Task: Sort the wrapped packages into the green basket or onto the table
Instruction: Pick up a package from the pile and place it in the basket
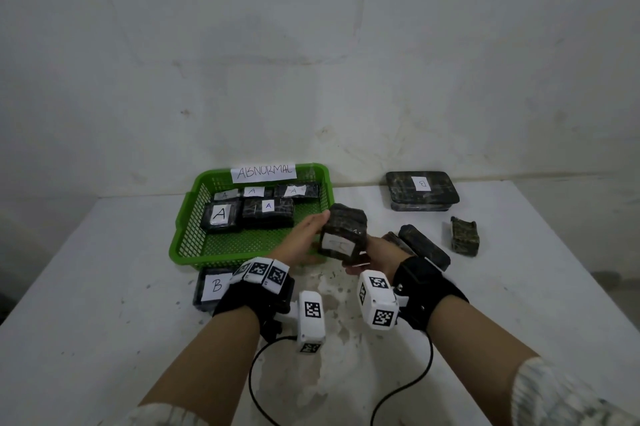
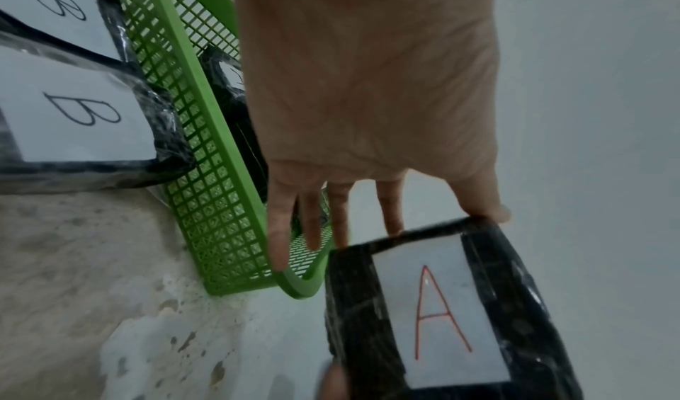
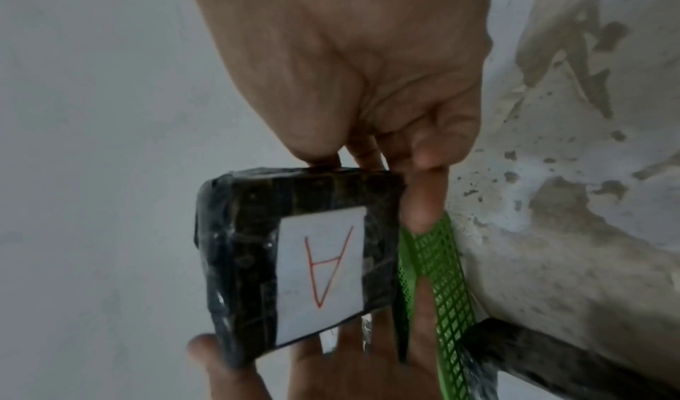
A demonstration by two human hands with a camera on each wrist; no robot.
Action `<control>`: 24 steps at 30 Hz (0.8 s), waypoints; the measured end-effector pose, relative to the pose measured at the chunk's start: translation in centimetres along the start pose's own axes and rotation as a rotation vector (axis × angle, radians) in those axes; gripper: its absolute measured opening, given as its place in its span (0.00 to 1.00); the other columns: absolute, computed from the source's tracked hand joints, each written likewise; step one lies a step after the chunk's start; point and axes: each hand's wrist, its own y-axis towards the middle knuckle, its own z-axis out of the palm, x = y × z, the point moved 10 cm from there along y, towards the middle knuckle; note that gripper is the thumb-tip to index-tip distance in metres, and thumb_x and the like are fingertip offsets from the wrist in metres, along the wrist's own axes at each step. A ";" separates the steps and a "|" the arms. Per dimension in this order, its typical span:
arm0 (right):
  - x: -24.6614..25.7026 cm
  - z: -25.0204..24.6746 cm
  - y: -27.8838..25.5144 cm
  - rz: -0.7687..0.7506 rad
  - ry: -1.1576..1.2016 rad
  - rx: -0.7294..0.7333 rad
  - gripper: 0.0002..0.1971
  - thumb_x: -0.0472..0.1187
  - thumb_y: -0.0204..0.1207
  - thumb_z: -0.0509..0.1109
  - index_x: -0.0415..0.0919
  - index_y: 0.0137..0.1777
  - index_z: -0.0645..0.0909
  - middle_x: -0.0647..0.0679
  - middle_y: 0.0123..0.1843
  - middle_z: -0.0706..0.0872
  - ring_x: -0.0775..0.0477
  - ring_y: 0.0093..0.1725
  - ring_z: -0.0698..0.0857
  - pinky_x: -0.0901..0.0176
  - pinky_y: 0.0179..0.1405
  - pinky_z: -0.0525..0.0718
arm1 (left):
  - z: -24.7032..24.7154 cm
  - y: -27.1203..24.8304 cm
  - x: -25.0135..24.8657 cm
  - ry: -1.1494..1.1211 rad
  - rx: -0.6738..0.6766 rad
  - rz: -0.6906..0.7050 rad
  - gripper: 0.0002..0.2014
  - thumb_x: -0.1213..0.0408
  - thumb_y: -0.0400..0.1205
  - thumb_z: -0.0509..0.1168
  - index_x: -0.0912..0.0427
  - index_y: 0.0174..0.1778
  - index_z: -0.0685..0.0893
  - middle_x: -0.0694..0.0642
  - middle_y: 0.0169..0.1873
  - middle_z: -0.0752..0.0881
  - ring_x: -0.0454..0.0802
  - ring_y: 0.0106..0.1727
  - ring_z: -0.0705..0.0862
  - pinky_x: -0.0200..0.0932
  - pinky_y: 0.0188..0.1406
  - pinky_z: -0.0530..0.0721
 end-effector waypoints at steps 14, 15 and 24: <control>1.7 1.3 0.2 -0.164 0.044 0.047 0.18 0.51 0.79 0.69 0.39 0.61 0.80 0.40 0.55 0.82 0.42 0.52 0.82 0.49 0.44 0.84 | -0.7 0.4 0.5 -0.126 -0.077 -0.018 0.10 0.59 0.84 0.60 0.54 0.60 0.73 0.61 0.57 0.80 0.64 0.62 0.81 0.69 0.62 0.79; 1.7 1.3 0.2 -0.166 0.044 0.044 0.19 0.51 0.78 0.70 0.38 0.62 0.79 0.39 0.55 0.82 0.42 0.52 0.83 0.49 0.43 0.84 | -0.6 0.3 0.5 -0.113 -0.079 -0.018 0.12 0.60 0.84 0.61 0.56 0.62 0.72 0.61 0.56 0.80 0.64 0.60 0.81 0.68 0.62 0.79; 1.6 1.0 0.6 -0.168 0.075 0.040 0.21 0.35 0.76 0.70 0.41 0.66 0.68 0.41 0.52 0.82 0.43 0.47 0.82 0.50 0.44 0.80 | -0.4 0.3 0.1 -0.087 -0.091 -0.002 0.19 0.62 0.83 0.62 0.59 0.69 0.69 0.65 0.59 0.80 0.61 0.53 0.83 0.60 0.57 0.82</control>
